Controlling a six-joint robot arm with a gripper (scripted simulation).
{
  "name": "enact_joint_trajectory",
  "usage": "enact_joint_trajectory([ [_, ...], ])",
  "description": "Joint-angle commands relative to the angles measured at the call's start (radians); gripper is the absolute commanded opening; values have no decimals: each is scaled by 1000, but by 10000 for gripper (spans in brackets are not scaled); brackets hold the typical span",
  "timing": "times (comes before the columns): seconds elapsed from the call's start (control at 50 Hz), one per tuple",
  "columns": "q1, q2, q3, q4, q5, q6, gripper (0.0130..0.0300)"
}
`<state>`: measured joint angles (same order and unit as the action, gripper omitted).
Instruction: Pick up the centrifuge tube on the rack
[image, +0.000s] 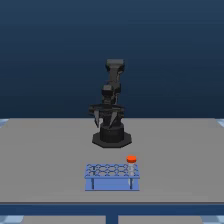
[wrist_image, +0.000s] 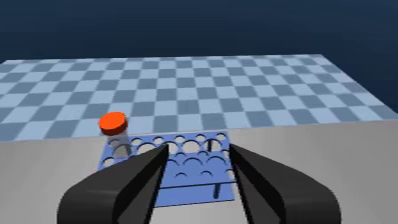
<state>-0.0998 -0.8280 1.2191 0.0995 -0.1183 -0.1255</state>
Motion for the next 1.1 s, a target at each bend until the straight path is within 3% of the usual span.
enact_joint_trajectory([
  [0.02, 8, 5, -2, 37, -5, -40, 300],
  [0.5, 57, 47, -19, 287, -30, -274, 300],
  [1.1, 168, 169, -75, 690, -93, -632, 300],
])
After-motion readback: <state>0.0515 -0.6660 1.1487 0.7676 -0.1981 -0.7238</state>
